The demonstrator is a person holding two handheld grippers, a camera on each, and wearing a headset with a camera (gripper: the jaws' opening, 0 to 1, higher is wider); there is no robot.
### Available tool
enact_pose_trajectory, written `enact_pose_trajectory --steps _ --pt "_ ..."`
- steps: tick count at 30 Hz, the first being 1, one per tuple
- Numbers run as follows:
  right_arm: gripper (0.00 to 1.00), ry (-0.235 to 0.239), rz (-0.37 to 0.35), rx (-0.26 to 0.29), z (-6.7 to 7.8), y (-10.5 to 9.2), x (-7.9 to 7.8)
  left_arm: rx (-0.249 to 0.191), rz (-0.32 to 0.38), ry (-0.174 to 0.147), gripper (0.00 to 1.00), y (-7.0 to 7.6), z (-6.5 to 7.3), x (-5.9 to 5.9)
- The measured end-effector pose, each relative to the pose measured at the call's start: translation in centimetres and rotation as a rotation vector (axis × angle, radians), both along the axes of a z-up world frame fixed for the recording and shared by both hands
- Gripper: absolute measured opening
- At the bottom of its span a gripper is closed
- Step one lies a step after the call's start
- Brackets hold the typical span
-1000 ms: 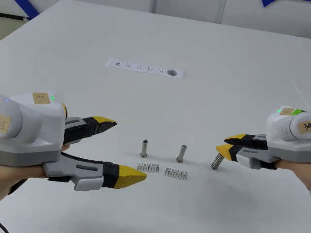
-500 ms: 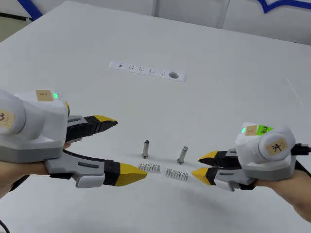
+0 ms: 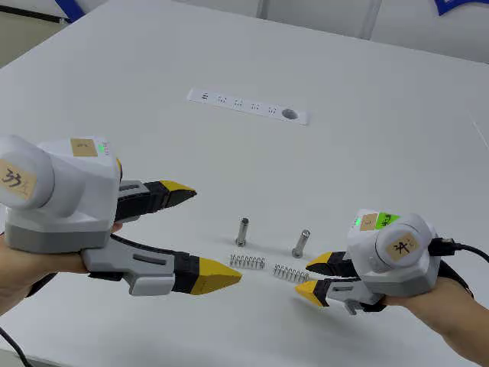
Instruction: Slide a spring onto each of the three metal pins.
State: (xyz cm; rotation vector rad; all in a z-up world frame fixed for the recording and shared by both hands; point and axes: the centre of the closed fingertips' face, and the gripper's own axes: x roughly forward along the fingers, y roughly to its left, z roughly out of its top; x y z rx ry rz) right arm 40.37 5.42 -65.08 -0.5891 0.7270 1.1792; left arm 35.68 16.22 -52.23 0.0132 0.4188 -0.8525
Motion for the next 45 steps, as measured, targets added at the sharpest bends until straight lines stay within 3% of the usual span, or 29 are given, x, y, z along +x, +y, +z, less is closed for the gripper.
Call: enact_pose_trajectory --steps 9,21,25,29,34,37,42,45 --pt "0.22 0.011 -0.004 -0.015 -0.7 0.0 0.8 0.003 0.020 0.016 0.80 0.8 -0.4 0.0" --pt "0.18 0.061 0.002 -0.023 -1.6 0.2 0.5 0.018 0.008 0.035 0.79 0.5 -1.1 -0.2" --pt "0.12 0.070 0.001 -0.006 -1.5 0.3 0.7 0.020 -0.002 0.037 0.79 0.2 -1.1 -0.3" --pt "0.11 0.058 0.031 -0.019 -1.5 0.3 0.4 0.042 -0.016 0.039 0.79 0.0 -1.4 -0.2" --pt "0.11 0.063 0.083 -0.048 -1.5 0.0 -0.2 0.031 -0.021 0.037 0.78 -0.4 -1.2 0.0" --pt "0.11 0.101 0.085 -0.028 -0.9 0.1 -1.0 0.036 -0.030 0.036 0.77 -0.8 -1.2 -0.1" --pt "0.11 0.080 0.162 -0.027 1.3 -0.1 -2.2 0.044 -0.062 0.051 0.75 -1.8 -1.9 -0.7" --pt "0.11 0.084 0.159 0.056 3.9 0.8 -2.7 0.043 -0.089 0.063 0.71 -3.1 -2.4 -1.3"
